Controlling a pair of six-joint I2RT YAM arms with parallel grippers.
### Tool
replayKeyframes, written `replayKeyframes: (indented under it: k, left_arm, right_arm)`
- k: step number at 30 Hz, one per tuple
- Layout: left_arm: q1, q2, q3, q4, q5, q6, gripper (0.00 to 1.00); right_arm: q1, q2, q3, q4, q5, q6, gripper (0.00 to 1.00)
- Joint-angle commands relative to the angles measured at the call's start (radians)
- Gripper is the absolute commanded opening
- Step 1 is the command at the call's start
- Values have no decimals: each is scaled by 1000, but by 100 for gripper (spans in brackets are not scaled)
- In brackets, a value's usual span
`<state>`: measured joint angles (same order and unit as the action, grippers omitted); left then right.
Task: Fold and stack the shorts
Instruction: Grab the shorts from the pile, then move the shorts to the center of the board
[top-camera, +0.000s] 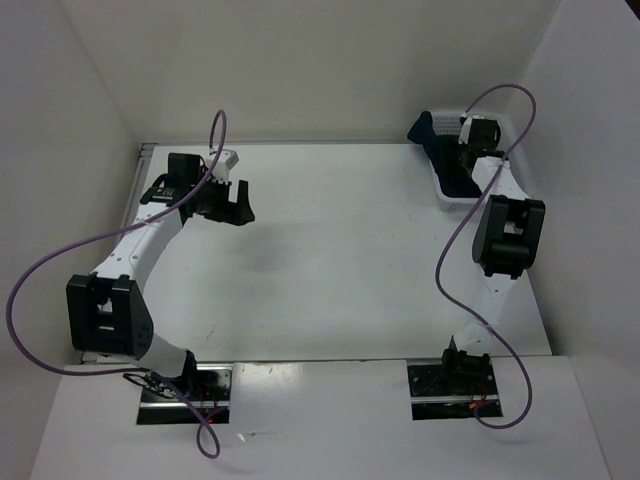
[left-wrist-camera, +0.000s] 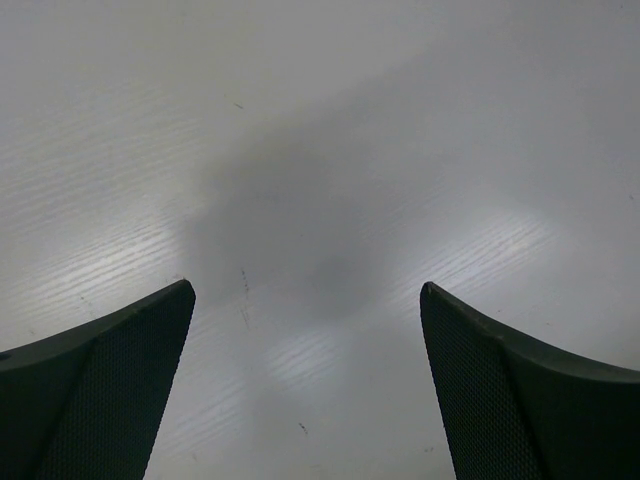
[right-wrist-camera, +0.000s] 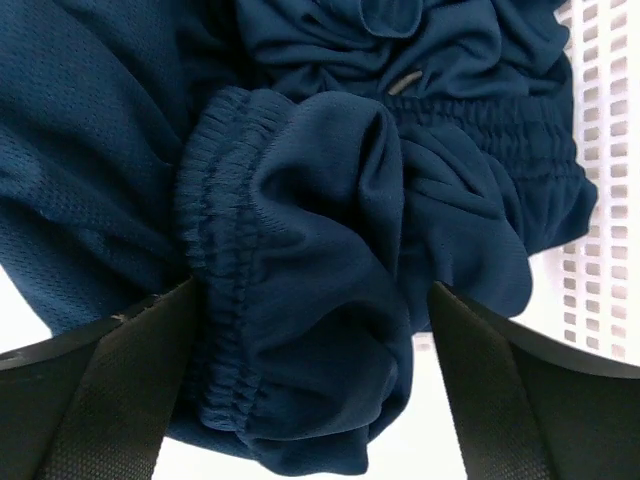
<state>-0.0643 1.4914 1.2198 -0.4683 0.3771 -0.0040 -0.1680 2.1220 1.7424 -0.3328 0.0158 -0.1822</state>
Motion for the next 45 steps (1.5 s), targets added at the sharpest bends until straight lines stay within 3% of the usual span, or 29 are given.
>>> replayKeyframes:
  k: [1,2,3,5,6,7,12,18,21,25,28,32,36,39,40,42,43,45]
  left_arm:
    - [-5,38,49,-20,31,4,100]
    - [-5,38,59,-20,31,4,100]
    - [-5,47,70,-20,22,4,100]
    - [-5,47,70,-20,22,4,100]
    - [-5,47,70,-20,22,4,100]
    - [-5,47,70,-20,22,4,100]
    - [-5,3,50,-9,-1,4,100]
    - [-5,-95,3,63,-105,4,100]
    - [-5,-144,-29,101,-156,4,100]
    - [-5,-203,-51,155,-259,4,100]
    - [8,-234,-60,186,-296,4,100]
    - [50,-267,-60,186,-296,4,100]
    - [50,-255,-40,175,-284,4,100]
    - [50,-224,-17,175,-257,4,100]
    - [50,-214,-5,175,-247,4,100]
    - [50,-181,4,175,-236,4,100]
    - [50,-160,15,165,-225,4,100]
    - [50,-151,29,152,-202,4,100]
  right_arm:
    - [10,-25,68,6,-46,53,90]
    - [1,-14,68,6,-63,43,78]
    - [1,-14,57,6,-80,43,48]
    - [1,-14,46,6,-80,52,21]
    - [1,-34,46,6,-67,61,3]
    - [1,-43,46,6,-47,73,0]
    - [1,-126,124,17,-56,127,0]
    - [33,-347,291,44,-117,210,0]
    - [82,-434,410,54,-207,250,0]
    - [253,-499,494,34,-286,289,0]
    - [254,-508,503,64,-456,455,0]
    - [254,-534,407,133,-576,667,0]
    - [254,-592,232,175,-561,794,0]
    - [254,-654,-19,175,-498,840,0]
    - [254,-668,-77,164,-478,840,1]
    - [254,-680,-191,153,-430,804,26]
    - [254,-692,-281,128,-327,740,64]
    - [254,-692,-352,86,-257,619,91]
